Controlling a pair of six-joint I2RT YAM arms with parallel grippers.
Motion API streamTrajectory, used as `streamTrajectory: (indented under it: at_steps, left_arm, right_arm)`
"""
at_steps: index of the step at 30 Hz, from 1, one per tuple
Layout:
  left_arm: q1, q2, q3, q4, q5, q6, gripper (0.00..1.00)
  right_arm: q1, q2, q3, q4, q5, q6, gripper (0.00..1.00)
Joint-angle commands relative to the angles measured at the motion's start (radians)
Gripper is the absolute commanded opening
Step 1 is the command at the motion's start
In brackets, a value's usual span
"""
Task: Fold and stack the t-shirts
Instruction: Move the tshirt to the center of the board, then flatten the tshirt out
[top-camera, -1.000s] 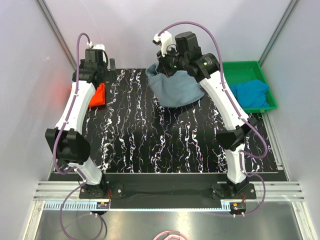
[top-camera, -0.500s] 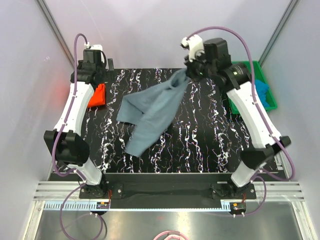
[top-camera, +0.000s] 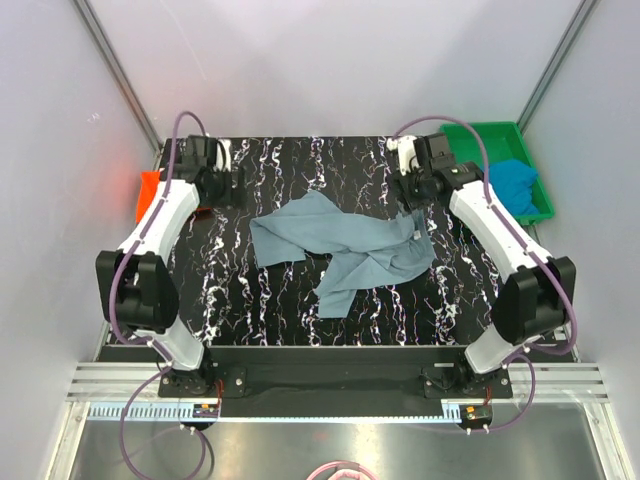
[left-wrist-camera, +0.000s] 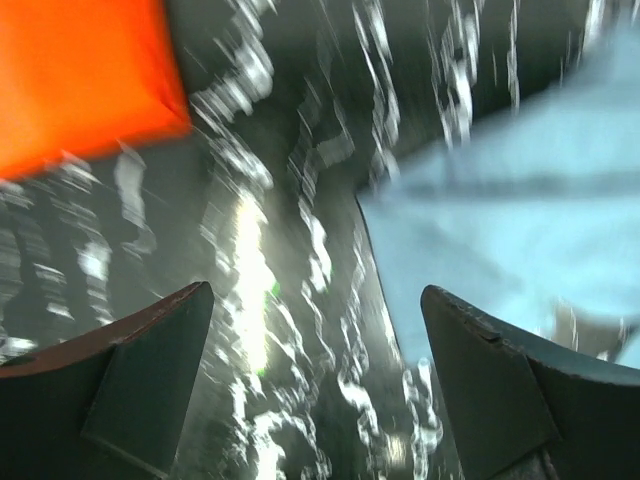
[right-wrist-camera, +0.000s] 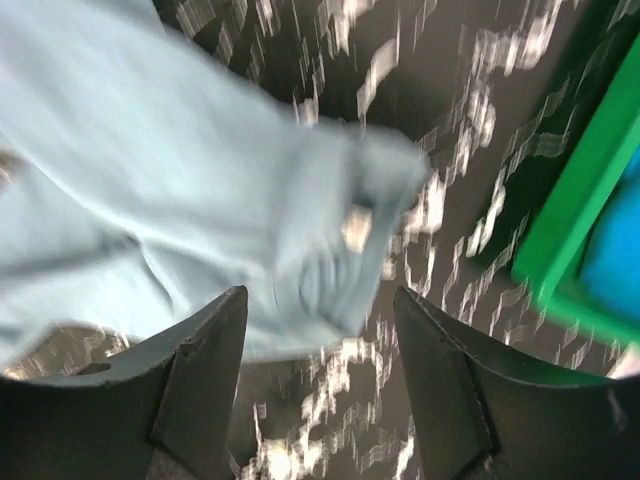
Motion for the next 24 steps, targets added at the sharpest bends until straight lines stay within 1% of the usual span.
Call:
streamTrajectory:
  at_steps: [1, 4, 6, 8, 11, 13, 14, 15, 17, 20, 24]
  left_arm:
    - [-0.005, -0.085, -0.078, 0.005, 0.169, 0.033, 0.91]
    - [-0.007, -0.105, -0.158, -0.004, 0.223, 0.029, 0.92]
    - [-0.01, -0.116, -0.19, -0.004, 0.255, 0.024, 0.92]
    - [-0.024, -0.114, -0.219, 0.002, 0.246, 0.026, 0.92]
    - [-0.047, -0.097, -0.222, 0.005, 0.209, 0.043, 0.92]
    - [-0.06, -0.085, -0.216, -0.004, 0.194, 0.061, 0.92]
    - [-0.067, -0.082, -0.207, -0.007, 0.186, 0.075, 0.92]
    - [-0.079, -0.076, -0.206, -0.013, 0.171, 0.075, 0.92]
    - [-0.093, -0.071, -0.21, -0.018, 0.169, 0.124, 0.92]
    - [-0.131, -0.05, -0.222, -0.035, 0.13, 0.155, 0.93]
    - [-0.185, -0.051, -0.25, -0.023, 0.062, 0.184, 0.93]
  right_arm:
    - [0.009, -0.112, 0.049, 0.214, -0.104, -0.035, 0.67]
    - [0.01, -0.111, 0.072, 0.217, -0.294, -0.055, 0.67]
    - [0.01, -0.094, 0.057, 0.207, -0.389, -0.063, 0.66]
    - [0.023, -0.06, 0.054, 0.147, -0.507, -0.098, 0.64]
    - [0.056, 0.033, 0.057, 0.078, -0.502, -0.114, 0.62]
    - [0.076, 0.081, 0.048, 0.059, -0.483, -0.166, 0.62]
    - [0.088, 0.085, 0.033, 0.076, -0.436, -0.179, 0.64]
    - [0.105, 0.09, 0.004, 0.079, -0.427, -0.204, 0.65]
    - [0.119, 0.099, -0.01, 0.084, -0.372, -0.198, 0.66]
    - [0.124, 0.119, -0.023, 0.049, -0.361, -0.19, 0.67]
    - [0.145, 0.07, -0.085, 0.055, -0.319, -0.241, 0.68]
